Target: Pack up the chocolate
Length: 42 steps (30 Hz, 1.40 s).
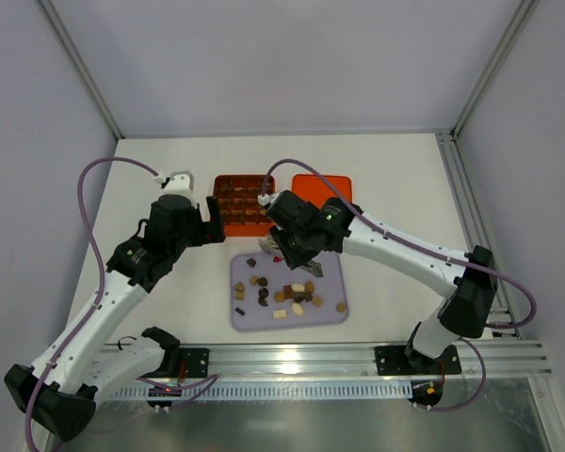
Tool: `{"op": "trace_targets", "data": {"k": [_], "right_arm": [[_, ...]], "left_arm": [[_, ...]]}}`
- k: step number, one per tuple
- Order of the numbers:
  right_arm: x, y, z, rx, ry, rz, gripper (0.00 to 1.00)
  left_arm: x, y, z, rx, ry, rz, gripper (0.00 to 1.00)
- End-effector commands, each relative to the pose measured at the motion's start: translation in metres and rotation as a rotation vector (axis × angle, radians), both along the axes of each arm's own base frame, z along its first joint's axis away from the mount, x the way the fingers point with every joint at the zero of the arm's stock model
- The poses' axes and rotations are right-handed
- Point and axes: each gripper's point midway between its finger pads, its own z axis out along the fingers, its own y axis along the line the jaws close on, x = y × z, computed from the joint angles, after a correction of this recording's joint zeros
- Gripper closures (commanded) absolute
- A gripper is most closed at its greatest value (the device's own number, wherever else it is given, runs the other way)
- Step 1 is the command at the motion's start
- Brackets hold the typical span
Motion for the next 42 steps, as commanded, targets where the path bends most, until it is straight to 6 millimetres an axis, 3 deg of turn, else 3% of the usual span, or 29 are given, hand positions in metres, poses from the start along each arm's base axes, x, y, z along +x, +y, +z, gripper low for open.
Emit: {"op": "trace_targets", "data": {"k": [1, 9, 14, 17, 19, 25, 42], "right_arm": [[0.035, 0.008, 0.020, 0.032, -0.080, -0.021, 0.71], [0.130, 0.031, 0.039, 0.122, -0.204, -0.123, 0.71], [0.181, 0.048, 0.028, 0.142, -0.240, -0.163, 0.71], [0.202, 0.054, 0.027, 0.151, -0.260, -0.181, 0.71], [0.214, 0.055, 0.012, 0.129, -0.254, -0.197, 0.71], [0.229, 0.064, -0.001, 0.146, -0.255, -0.215, 0.70], [0.226, 0.066, -0.006, 0.160, -0.238, -0.211, 0.60]], "left_arm": [[0.003, -0.001, 0.004, -0.021, -0.021, 0.006, 0.00], [0.002, -0.002, 0.001, -0.022, -0.011, -0.002, 0.00], [0.003, -0.004, -0.001, -0.025, -0.003, -0.005, 0.00], [0.003, -0.004, -0.001, -0.026, -0.001, -0.008, 0.00], [0.003, -0.004, -0.001, -0.023, -0.001, -0.008, 0.00], [0.004, -0.004, -0.002, -0.022, 0.001, -0.006, 0.00], [0.004, -0.005, -0.001, -0.025, 0.000, -0.010, 0.00]]}}
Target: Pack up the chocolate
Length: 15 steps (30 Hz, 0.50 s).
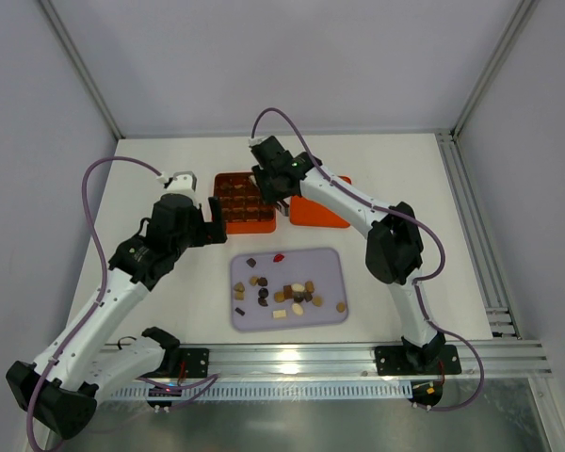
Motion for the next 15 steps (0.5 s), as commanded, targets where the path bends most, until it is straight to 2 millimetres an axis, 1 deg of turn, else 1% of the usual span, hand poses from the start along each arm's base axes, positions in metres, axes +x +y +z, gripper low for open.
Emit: {"op": "trace_targets", "data": {"k": [1, 9, 11, 14, 15], "right_arm": [[0.009, 0.008, 0.030, 0.064, -0.066, -0.004, 0.58], [0.011, 0.007, 0.041, 0.066, -0.084, -0.006, 0.56], [0.013, 0.006, 0.048, 0.065, -0.100, -0.013, 0.56], [0.017, 0.004, 0.066, 0.074, -0.137, -0.017, 0.55], [0.016, 0.004, 0.075, 0.079, -0.148, -0.016, 0.56]], "left_arm": [[0.004, -0.001, 0.004, -0.020, -0.020, 0.007, 0.00], [0.004, -0.001, 0.005, -0.021, -0.026, 0.008, 0.00], [0.004, -0.001, 0.006, -0.020, -0.026, 0.009, 0.00], [0.004, -0.001, 0.006, -0.022, -0.026, 0.010, 0.00], [0.004, -0.001, 0.004, -0.019, -0.023, 0.009, 0.00]]}}
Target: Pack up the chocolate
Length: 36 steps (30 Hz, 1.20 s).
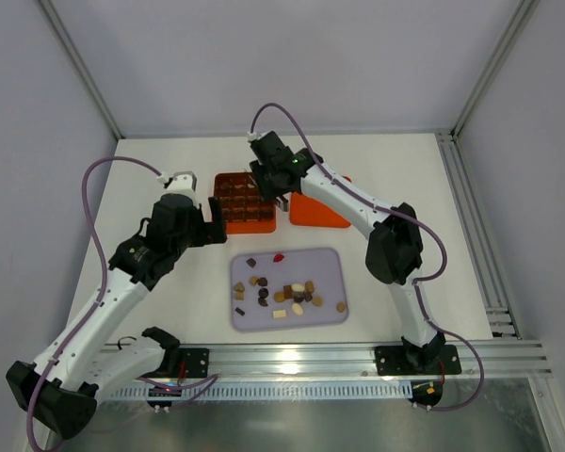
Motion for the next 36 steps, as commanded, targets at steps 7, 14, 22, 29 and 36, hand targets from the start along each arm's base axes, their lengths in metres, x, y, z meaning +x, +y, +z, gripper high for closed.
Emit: {"op": "trace_targets", "data": {"k": [7, 14, 22, 29, 36], "right_arm": [[0.001, -0.013, 0.107, 0.096, -0.172, -0.024, 0.56], [-0.055, -0.038, 0.121, 0.125, -0.121, 0.011, 0.57], [-0.147, -0.035, 0.084, 0.059, 0.012, 0.143, 0.57], [-0.198, -0.019, 0.051, 0.029, 0.123, 0.245, 0.57], [-0.217, -0.008, 0.028, -0.012, 0.172, 0.293, 0.57]], "left_arm": [[0.003, 0.001, 0.006, -0.020, -0.032, 0.016, 0.00], [0.003, 0.001, 0.008, -0.023, -0.036, 0.015, 0.00], [0.003, 0.001, 0.010, -0.026, -0.041, 0.015, 0.00], [0.003, 0.001, 0.009, -0.024, -0.038, 0.016, 0.00], [0.003, 0.002, 0.008, -0.021, -0.036, 0.017, 0.00]]}}
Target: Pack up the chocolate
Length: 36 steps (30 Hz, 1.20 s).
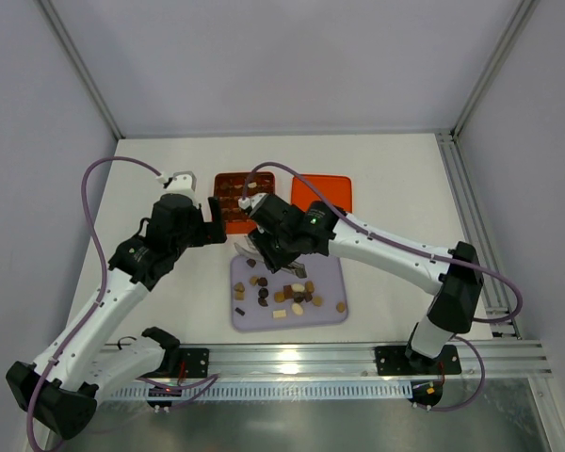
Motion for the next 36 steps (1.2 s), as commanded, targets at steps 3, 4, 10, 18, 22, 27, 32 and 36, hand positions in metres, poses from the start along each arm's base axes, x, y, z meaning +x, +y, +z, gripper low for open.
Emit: {"op": "trace_targets", "data": {"k": [3, 4, 10, 18, 22, 27, 32, 36], "right_arm": [[-0.008, 0.009, -0.010, -0.002, 0.028, 0.018, 0.57], [-0.007, 0.009, -0.010, -0.004, 0.027, 0.015, 0.57], [-0.007, 0.007, -0.020, -0.033, 0.035, 0.014, 0.57], [-0.009, 0.006, -0.031, -0.056, 0.051, 0.021, 0.57], [-0.009, 0.005, -0.035, -0.068, 0.054, 0.017, 0.57], [-0.010, 0.004, -0.042, -0.080, 0.059, 0.019, 0.57], [-0.008, 0.006, -0.048, -0.085, 0.061, 0.024, 0.57], [-0.006, 0.008, -0.053, -0.090, 0.061, 0.023, 0.58]], "left_arm": [[0.003, 0.001, 0.008, -0.022, -0.036, 0.017, 0.00], [0.003, 0.002, 0.007, -0.022, -0.035, 0.017, 0.00], [0.003, 0.002, 0.007, -0.021, -0.034, 0.017, 0.00], [0.003, 0.002, 0.006, -0.020, -0.032, 0.017, 0.00], [0.003, 0.001, 0.007, -0.020, -0.032, 0.015, 0.00], [0.003, 0.001, 0.006, -0.019, -0.030, 0.015, 0.00], [0.003, 0.001, 0.006, -0.019, -0.030, 0.017, 0.00], [0.003, 0.001, 0.006, -0.019, -0.030, 0.015, 0.00]]}}
